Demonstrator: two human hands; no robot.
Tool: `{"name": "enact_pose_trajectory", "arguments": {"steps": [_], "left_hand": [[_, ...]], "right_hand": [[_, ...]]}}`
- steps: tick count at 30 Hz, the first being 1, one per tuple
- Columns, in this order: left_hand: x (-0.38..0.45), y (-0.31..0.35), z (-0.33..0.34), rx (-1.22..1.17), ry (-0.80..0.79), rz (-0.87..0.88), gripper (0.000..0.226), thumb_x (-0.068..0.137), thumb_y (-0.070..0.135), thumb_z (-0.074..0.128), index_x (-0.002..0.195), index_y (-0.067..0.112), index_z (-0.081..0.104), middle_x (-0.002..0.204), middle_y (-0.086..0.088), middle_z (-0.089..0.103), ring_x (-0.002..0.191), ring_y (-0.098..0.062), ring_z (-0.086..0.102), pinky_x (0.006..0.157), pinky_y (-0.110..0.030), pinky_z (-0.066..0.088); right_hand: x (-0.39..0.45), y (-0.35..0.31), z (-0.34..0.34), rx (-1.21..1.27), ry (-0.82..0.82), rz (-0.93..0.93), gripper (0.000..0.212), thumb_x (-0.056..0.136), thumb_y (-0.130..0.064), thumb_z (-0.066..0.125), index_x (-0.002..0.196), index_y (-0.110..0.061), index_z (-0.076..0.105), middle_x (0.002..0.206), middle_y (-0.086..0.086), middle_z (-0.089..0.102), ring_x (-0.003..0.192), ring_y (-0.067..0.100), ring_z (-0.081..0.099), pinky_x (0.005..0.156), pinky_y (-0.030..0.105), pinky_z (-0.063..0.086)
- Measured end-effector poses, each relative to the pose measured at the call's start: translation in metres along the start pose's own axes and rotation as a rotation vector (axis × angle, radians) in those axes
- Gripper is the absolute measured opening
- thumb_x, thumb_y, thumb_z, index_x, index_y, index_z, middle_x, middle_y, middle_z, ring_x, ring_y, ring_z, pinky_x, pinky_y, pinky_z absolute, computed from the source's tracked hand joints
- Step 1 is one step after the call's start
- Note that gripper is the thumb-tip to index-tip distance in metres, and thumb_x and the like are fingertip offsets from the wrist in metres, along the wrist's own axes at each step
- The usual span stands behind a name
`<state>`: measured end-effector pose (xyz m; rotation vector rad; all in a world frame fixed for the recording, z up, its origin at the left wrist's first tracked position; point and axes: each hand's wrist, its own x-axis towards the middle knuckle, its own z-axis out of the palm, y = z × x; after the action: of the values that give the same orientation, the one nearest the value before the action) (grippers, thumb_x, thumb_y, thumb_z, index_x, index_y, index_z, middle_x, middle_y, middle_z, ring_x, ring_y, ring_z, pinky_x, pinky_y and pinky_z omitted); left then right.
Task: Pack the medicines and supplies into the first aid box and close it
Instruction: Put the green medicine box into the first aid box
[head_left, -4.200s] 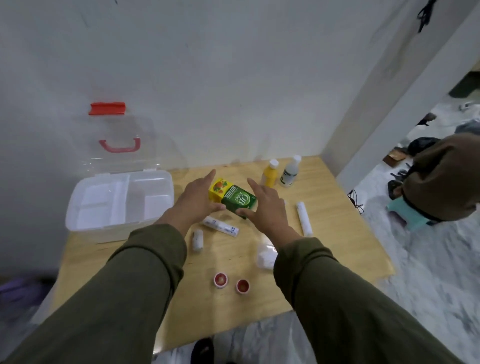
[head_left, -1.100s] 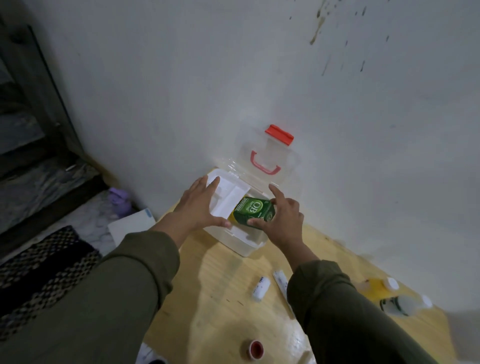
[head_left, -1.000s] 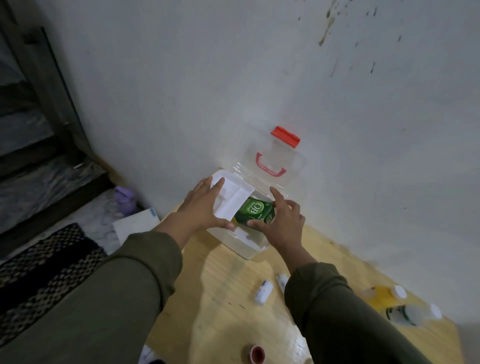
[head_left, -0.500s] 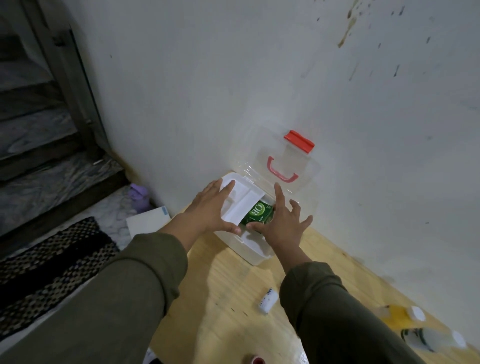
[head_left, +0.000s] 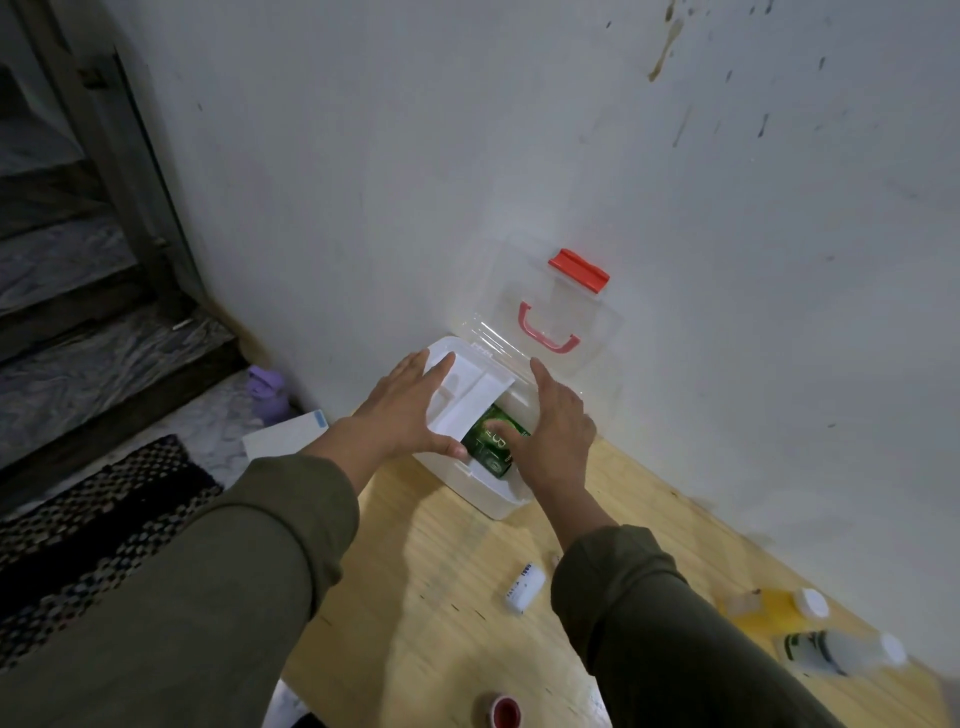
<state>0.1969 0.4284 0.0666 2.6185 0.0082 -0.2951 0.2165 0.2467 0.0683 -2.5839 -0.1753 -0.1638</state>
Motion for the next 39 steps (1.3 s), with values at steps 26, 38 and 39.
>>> {"name": "enact_pose_trajectory", "arguments": {"steps": [26,38,39], "left_hand": [[0.003,0.002,-0.002,0.052,-0.025,0.004,0.120,0.068,0.060,0.071,0.149,0.028,-0.011,0.161,-0.005,-0.007,0.148,-0.025,-0.008,0.120,-0.045,0.013],[0.002,0.003,-0.001,0.004,0.005,-0.006,0.121,0.065,0.060,0.073,0.150,0.026,-0.007,0.161,-0.006,-0.005,0.148,-0.024,-0.007,0.119,-0.046,0.013],[0.001,0.003,-0.002,0.003,0.006,-0.006,0.121,0.066,0.060,0.073,0.150,0.026,-0.007,0.161,-0.006,-0.005,0.148,-0.025,-0.007,0.119,-0.046,0.013]], "right_hand": [[0.016,-0.022,0.030,0.804,0.014,0.389,0.062,0.088,-0.051,0.053,0.141,-0.033,0.027,0.090,-0.002,0.067,0.079,0.011,0.066,0.068,0.015,0.046],[0.016,-0.017,0.023,0.748,0.003,0.360,0.060,0.087,-0.048,0.056,0.139,-0.029,0.031,0.084,-0.005,0.064,0.082,0.011,0.066,0.067,0.018,0.046],[0.014,-0.017,0.019,0.727,-0.001,0.341,0.060,0.087,-0.047,0.057,0.139,-0.029,0.032,0.086,-0.004,0.063,0.086,0.014,0.065,0.067,0.018,0.045]]}}
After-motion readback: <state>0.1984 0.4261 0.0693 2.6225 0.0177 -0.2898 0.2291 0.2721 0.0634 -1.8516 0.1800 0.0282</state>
